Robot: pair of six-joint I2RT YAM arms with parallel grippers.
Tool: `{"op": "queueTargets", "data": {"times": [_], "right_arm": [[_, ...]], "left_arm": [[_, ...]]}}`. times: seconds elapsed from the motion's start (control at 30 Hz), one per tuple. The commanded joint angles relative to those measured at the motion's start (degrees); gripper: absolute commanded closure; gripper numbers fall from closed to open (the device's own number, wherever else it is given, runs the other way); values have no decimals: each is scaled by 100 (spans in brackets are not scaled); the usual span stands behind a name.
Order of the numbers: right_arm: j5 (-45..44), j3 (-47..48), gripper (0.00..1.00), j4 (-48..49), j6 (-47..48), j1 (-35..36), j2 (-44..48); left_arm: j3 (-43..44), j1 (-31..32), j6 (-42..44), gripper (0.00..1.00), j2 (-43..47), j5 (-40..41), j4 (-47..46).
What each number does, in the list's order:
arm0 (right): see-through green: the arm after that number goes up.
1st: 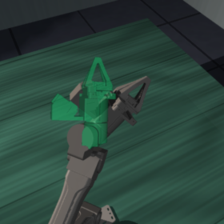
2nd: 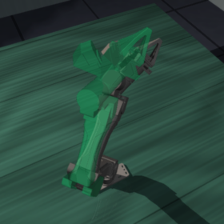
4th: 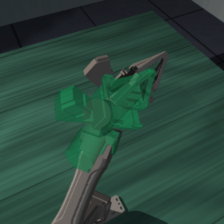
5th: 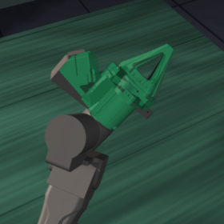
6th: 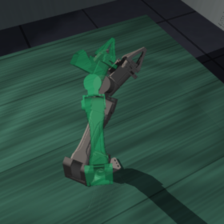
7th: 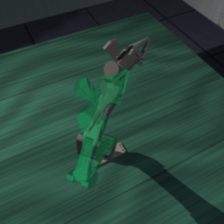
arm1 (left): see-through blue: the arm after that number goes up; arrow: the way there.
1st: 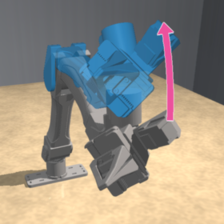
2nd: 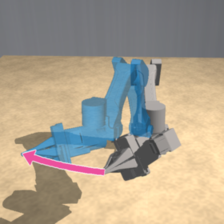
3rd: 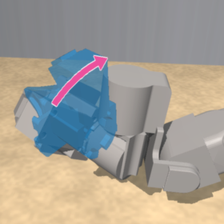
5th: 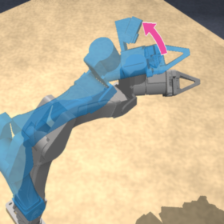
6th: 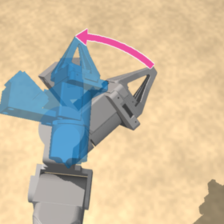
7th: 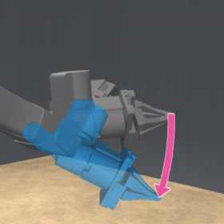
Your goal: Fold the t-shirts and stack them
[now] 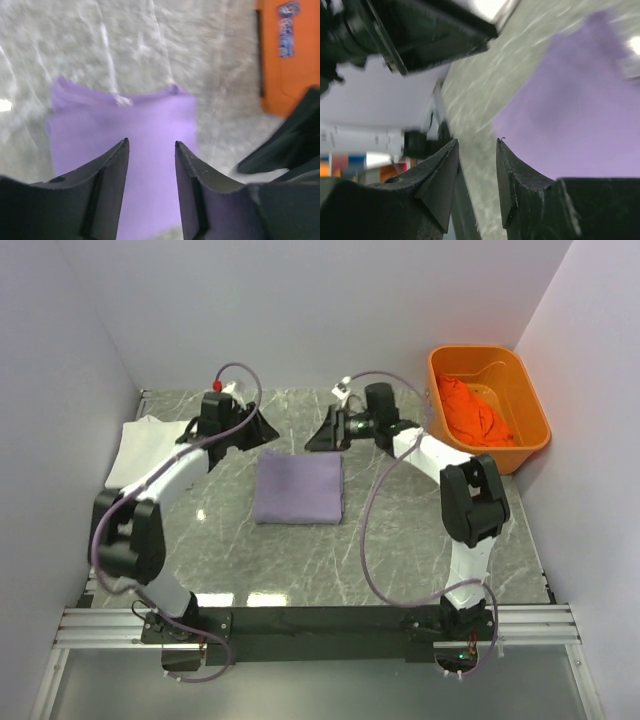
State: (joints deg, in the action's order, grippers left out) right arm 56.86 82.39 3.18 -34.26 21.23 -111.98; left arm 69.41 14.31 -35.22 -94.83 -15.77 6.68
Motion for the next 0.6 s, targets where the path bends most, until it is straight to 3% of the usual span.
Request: {"op": "queueTargets", "data": {"times": [0.0, 0.13, 0.2, 0.47, 0.57], "right_arm": [[439, -495, 57, -686, 639, 635, 212], [537, -339, 58, -1283, 1122, 1163, -121], [598, 38, 59, -1861, 1483, 1339, -558], [335, 769, 67, -2796, 1721, 1375, -2141], [300, 884, 71, -2981, 1616, 1279, -2389]], "left_arm": [[-960, 143, -501, 54, 569, -225, 80], [-2070, 187, -1170, 61, 1062, -365, -394], [-2421, 195, -1346, 71, 1080, -479, -544], [-2608, 178, -1321, 99, 520, -287, -326], [-2415, 56, -1206, 99, 115, -41, 131]]}}
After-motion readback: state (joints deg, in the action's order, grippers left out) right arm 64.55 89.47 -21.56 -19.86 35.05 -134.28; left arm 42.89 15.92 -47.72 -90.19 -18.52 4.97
